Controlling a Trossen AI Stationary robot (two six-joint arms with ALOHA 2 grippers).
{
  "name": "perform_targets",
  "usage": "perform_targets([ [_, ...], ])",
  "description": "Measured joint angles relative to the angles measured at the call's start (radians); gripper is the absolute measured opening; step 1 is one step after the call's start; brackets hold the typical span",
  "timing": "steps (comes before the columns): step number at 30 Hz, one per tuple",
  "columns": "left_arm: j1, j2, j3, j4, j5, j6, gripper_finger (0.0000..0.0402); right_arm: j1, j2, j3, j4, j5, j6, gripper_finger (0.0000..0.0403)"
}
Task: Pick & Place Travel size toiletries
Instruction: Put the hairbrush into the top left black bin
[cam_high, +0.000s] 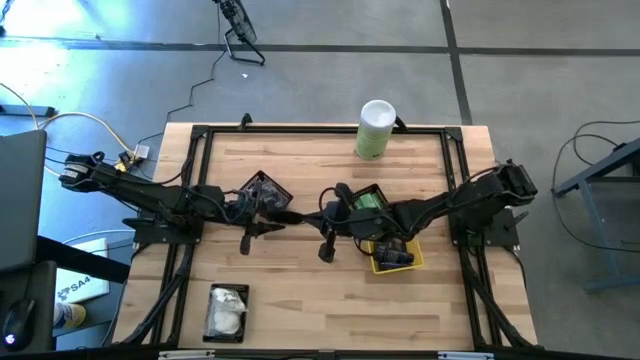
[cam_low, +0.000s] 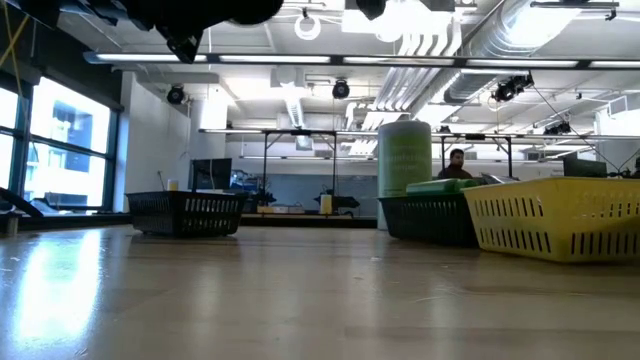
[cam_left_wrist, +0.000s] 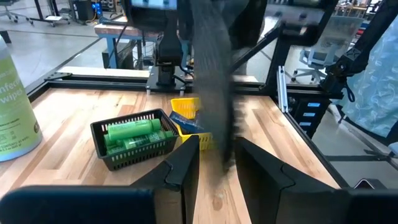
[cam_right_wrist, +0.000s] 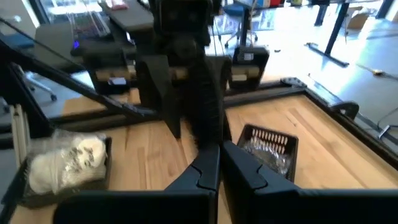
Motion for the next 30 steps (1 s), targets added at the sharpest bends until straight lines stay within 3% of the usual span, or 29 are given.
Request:
perform_targets([
  [20, 0.000, 0.000, 0.000, 0.007, -0.001, 0.000, 0.0097, -0.021, 0.037, -0.001, -0.008, -0.030, 0.013, 0.0003],
  [30, 0.000, 0.000, 0.000, 0.007, -0.014, 0.000, 0.0023, -0.021, 0.036, -0.001, -0.008, -0.036, 0.011, 0.0003],
])
